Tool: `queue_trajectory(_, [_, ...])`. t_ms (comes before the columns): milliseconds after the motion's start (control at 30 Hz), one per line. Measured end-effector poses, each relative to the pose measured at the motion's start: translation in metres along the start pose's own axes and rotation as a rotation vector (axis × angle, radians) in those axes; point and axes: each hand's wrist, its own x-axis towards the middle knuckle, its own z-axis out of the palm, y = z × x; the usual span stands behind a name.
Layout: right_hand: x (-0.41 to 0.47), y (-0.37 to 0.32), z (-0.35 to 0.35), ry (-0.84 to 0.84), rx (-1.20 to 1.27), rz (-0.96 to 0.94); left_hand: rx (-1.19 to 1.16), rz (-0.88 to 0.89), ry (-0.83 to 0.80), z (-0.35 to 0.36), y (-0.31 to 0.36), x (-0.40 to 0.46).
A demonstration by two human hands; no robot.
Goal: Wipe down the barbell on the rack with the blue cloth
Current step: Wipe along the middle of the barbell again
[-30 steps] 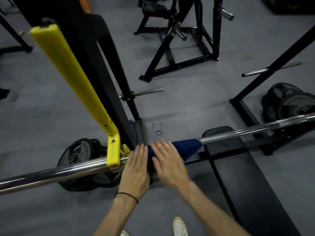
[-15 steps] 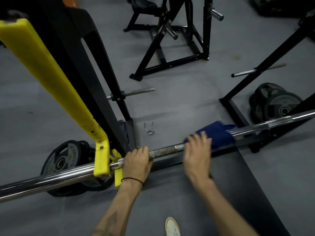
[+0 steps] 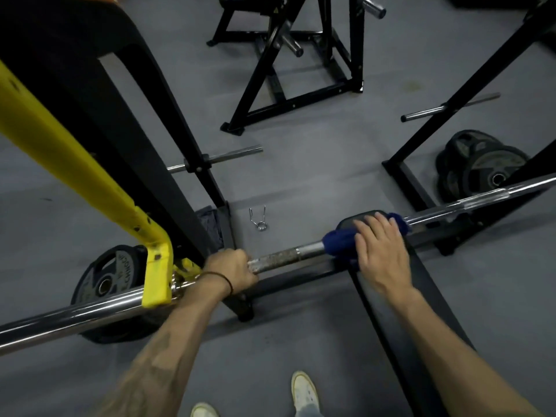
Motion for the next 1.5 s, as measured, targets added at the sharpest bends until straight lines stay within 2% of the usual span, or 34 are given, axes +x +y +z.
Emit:
queue_trajectory(67, [-0.012,-0.036,0.009,0.024,0.056,0.231,-0.02,0.035,0.318,0.024,0.0,-0.02])
queue_trajectory(133, [-0.024,-0.093,0.017,0.021,0.118,0.253,-0.044,0.11,0.471,0.044,-0.008,-0.035])
queue_trajectory(267, [-0.057,-0.197,0.022,-0.088,0.186,-0.114,-0.014,0.128,0.575,0.066,-0.023,-0.05])
queue_trajectory(367, [-0.05,-0.186,0.026,-0.144,0.131,-0.359,-0.009,0.156,0.62,0.072,-0.031,-0.069])
queue_trajectory(433, [-0.033,-0.139,0.027,-0.132,0.096,-0.403,-0.006,0.175,0.601,0.075,-0.035,-0.079])
queue_trajectory(533, [-0.004,-0.054,0.016,-0.042,0.021,-0.247,0.002,0.137,0.59,0.075,-0.035,-0.084])
queue_trajectory(600, [-0.003,-0.024,0.007,-0.014,-0.047,-0.13,0.007,0.129,0.581,0.076,-0.033,-0.084])
queue_trajectory(667, [-0.009,-0.031,0.009,0.005,-0.036,0.033,0.02,0.135,0.563,0.076,-0.032,-0.085])
queue_trajectory(733, [-0.02,-0.07,0.018,0.048,0.015,0.201,0.048,0.142,0.532,0.075,-0.033,-0.079])
queue_trajectory(767, [-0.026,-0.096,0.023,0.061,0.05,0.214,0.06,0.136,0.517,0.074,-0.032,-0.073])
queue_trajectory(800, [-0.033,-0.125,0.027,0.06,0.076,0.146,0.067,0.124,0.501,0.07,-0.029,-0.065])
queue_trajectory(900, [-0.054,-0.194,0.027,-0.047,0.101,-0.205,0.058,0.089,0.512,0.059,-0.017,-0.043])
queue_trajectory(967, [-0.051,-0.189,0.027,-0.066,0.113,-0.345,0.044,0.078,0.535,0.053,-0.011,-0.038])
queue_trajectory(1033, [-0.035,-0.146,0.028,-0.065,0.079,-0.406,0.036,0.078,0.463,0.049,-0.008,-0.036])
queue_trajectory(1167, [-0.003,-0.031,0.016,0.003,0.036,-0.23,0.046,-0.015,0.359,0.035,-0.004,-0.026])
queue_trajectory(1267, [-0.002,0.004,0.011,0.056,-0.009,-0.12,0.178,-0.041,0.259,0.017,0.001,-0.022])
queue_trajectory(1400, [-0.011,-0.051,0.026,0.129,0.08,0.201,0.17,-0.036,0.094,-0.001,0.002,-0.006])
queue_trajectory(1500, [-0.028,-0.111,0.033,0.143,0.096,0.091,0.051,-0.071,0.128,0.012,0.001,-0.016])
